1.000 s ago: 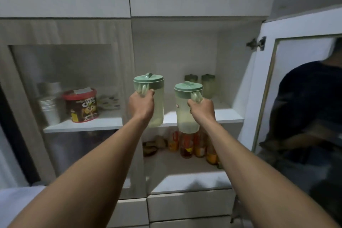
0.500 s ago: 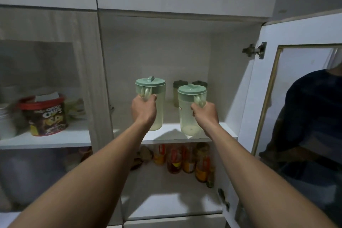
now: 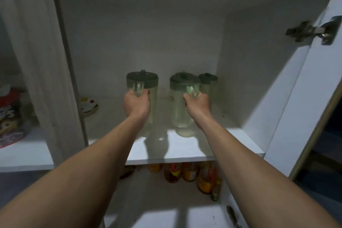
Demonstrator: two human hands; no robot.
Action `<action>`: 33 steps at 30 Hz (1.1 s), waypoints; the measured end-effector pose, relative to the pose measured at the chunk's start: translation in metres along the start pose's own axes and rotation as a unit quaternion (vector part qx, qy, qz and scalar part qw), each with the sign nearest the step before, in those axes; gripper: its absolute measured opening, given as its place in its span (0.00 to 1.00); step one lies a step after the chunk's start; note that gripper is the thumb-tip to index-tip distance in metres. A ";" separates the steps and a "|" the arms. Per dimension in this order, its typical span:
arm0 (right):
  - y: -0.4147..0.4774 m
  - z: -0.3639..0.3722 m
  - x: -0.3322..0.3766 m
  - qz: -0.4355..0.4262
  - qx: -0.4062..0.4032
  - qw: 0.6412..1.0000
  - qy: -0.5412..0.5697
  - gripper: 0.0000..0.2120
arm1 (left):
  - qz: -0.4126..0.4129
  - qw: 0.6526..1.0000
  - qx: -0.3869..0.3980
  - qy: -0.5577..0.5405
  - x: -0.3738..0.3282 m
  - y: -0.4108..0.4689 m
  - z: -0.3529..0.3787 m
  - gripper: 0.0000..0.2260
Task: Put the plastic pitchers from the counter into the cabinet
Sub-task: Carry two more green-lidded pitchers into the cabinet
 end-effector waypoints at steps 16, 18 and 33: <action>0.122 0.138 -0.060 0.007 0.036 0.999 0.017 0.13 | 0.036 0.998 -0.053 0.027 0.058 0.121 0.113 0.09; 0.140 0.155 -0.066 0.004 0.040 0.999 0.017 0.15 | 0.043 0.996 -0.066 0.031 0.067 0.133 0.124 0.09; 0.216 0.228 -0.098 -0.004 0.068 0.997 0.032 0.15 | 0.020 0.995 -0.088 0.047 0.109 0.187 0.188 0.10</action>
Point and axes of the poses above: each hand's wrist, its own y-axis towards the middle knuckle, its own z-axis out of the palm, x = y × z, the point moved 10 cm from there along y, towards the middle knuckle, and after that the axes turned 11 degrees about -x, right-handed, at the moved point
